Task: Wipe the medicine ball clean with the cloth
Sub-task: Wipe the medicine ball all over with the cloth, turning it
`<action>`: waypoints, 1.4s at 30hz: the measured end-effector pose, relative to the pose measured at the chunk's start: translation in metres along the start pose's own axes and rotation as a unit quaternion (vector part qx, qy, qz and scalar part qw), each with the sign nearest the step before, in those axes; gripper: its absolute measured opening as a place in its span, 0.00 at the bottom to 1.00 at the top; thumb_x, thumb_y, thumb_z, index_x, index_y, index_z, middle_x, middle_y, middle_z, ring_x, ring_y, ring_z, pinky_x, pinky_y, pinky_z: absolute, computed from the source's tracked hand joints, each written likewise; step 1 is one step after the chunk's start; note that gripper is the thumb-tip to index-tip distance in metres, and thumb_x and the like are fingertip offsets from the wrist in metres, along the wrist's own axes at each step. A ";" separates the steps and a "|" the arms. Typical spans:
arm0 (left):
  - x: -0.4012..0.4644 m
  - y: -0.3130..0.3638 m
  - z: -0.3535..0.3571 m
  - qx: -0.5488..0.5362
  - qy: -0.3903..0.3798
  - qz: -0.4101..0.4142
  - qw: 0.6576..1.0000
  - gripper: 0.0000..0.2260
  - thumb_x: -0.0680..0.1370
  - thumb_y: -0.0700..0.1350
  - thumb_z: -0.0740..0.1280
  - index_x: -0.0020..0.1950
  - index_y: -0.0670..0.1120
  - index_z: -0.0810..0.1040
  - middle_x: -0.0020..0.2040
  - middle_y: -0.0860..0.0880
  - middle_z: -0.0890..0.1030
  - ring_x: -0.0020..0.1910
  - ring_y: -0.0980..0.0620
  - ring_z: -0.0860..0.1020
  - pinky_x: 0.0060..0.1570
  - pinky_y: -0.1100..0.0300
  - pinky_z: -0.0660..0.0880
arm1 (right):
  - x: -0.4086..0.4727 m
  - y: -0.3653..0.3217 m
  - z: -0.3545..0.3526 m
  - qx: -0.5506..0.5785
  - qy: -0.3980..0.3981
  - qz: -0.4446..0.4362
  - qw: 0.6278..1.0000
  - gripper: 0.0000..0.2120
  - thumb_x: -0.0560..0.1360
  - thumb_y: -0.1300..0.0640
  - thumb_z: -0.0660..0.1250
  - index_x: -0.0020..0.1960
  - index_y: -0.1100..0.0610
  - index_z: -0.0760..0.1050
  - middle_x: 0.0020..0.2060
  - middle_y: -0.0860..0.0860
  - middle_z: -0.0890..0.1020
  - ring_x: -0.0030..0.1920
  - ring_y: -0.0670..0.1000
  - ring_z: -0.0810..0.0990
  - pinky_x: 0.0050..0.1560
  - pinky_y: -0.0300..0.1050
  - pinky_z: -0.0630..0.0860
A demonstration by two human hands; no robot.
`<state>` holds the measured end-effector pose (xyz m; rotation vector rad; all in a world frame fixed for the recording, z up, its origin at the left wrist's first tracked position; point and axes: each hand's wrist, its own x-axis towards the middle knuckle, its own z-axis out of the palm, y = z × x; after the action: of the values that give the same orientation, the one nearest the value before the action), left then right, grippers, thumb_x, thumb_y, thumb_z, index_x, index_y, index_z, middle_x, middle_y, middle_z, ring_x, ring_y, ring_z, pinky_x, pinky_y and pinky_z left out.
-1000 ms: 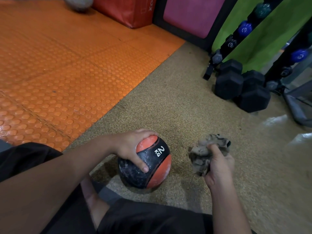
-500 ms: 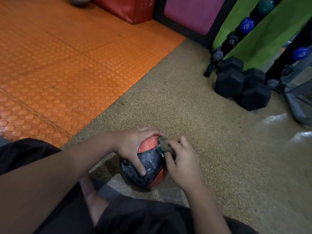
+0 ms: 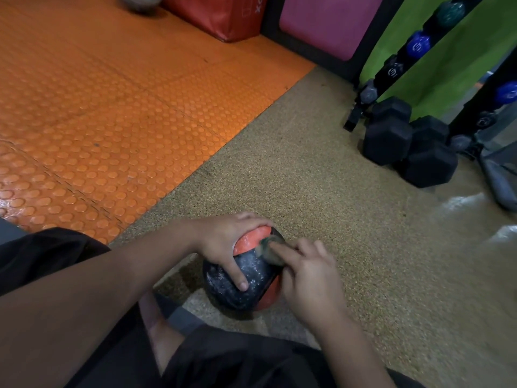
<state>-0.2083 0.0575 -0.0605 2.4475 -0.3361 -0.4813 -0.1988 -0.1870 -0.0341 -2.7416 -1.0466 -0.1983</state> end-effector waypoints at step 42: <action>0.005 0.006 0.033 -0.100 0.156 -0.057 0.981 0.57 0.56 0.76 0.79 0.79 0.71 0.54 0.81 0.61 0.57 0.79 0.51 0.59 0.75 0.36 0.65 | 0.009 0.065 0.019 0.375 0.107 0.295 0.873 0.06 0.78 0.52 0.74 0.51 0.41 0.85 0.44 0.40 0.81 0.40 0.62 0.86 0.42 0.60 0.85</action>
<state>-0.2177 0.0338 -0.0823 2.3059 -0.0138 -0.1623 -0.1476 -0.2240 -0.0594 -2.1087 -0.1218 0.0114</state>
